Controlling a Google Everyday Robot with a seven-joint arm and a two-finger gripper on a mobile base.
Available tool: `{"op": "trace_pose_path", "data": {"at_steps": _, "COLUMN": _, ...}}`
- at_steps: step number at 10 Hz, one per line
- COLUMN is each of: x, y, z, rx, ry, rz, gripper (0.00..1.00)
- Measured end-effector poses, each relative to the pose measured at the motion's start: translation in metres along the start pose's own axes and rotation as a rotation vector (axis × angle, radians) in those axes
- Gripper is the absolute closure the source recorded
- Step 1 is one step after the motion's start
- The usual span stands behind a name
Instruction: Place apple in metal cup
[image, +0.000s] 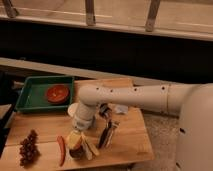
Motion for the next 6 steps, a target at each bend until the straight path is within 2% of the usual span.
{"op": "trace_pose_path", "data": {"at_steps": 2, "x": 0.009, "y": 0.002, "z": 0.008, "rx": -0.035, "ry": 0.007, "rz": 0.009, "gripper": 0.96}}
{"op": "trace_pose_path", "data": {"at_steps": 4, "x": 0.016, "y": 0.005, "z": 0.012, "rx": -0.049, "ry": 0.006, "rz": 0.022, "gripper": 0.82}}
{"op": "trace_pose_path", "data": {"at_steps": 6, "x": 0.018, "y": 0.006, "z": 0.013, "rx": -0.049, "ry": 0.000, "rz": 0.029, "gripper": 0.62}}
